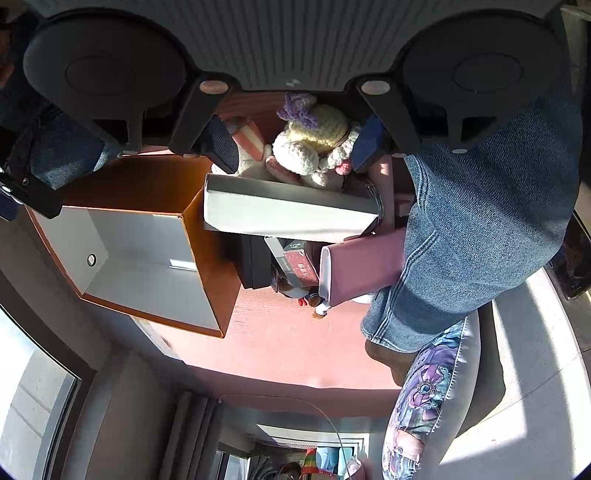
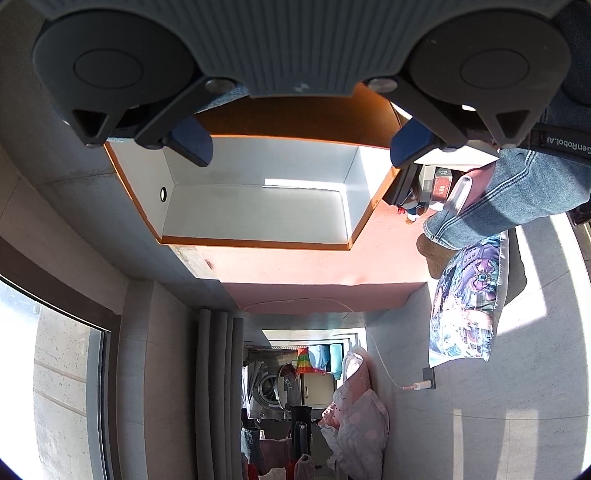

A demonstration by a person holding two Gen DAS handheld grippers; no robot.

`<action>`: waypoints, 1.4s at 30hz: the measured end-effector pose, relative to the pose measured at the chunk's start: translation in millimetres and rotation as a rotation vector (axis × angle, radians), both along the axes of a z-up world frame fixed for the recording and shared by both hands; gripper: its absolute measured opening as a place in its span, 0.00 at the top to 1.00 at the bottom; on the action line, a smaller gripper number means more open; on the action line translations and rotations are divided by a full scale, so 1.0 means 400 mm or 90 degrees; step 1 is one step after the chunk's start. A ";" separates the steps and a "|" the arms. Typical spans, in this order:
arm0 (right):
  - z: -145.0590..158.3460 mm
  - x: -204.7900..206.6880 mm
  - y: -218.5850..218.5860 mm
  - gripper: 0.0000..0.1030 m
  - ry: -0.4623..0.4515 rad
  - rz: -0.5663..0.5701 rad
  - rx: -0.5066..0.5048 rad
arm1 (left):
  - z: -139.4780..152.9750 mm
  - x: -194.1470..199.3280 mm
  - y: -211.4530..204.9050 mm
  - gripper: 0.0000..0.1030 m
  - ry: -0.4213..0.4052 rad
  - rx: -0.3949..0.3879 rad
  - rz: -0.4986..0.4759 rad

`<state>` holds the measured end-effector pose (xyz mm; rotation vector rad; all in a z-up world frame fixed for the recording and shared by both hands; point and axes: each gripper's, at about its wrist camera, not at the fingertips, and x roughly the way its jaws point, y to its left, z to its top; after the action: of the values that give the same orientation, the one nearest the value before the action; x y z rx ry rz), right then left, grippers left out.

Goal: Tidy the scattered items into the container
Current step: 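Move the right tool toward the white rectangular box in the pile, then close the right gripper on the white rectangular box with black text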

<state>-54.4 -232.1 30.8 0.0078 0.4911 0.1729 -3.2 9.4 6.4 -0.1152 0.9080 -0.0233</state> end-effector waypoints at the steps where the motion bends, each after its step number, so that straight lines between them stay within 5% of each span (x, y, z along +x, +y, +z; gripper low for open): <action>1: 0.007 0.004 0.006 0.00 -0.004 0.001 -0.003 | 0.001 0.000 0.001 0.23 -0.001 -0.002 0.000; 17: -0.002 0.077 0.130 0.02 0.037 0.115 -0.048 | -0.002 0.010 0.040 0.34 0.010 -0.020 -0.011; 27: -0.017 0.143 0.213 0.36 0.098 0.182 -0.075 | -0.015 0.034 0.079 0.44 0.047 -0.034 -0.061; 42: -0.078 0.204 0.372 0.44 0.143 0.382 -0.234 | -0.051 0.093 0.074 0.51 0.104 0.057 -0.116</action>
<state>27.3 -83.4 -0.4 -0.4881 0.7349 0.6724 33.8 38.9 -14.0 0.0501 1.0792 -0.1435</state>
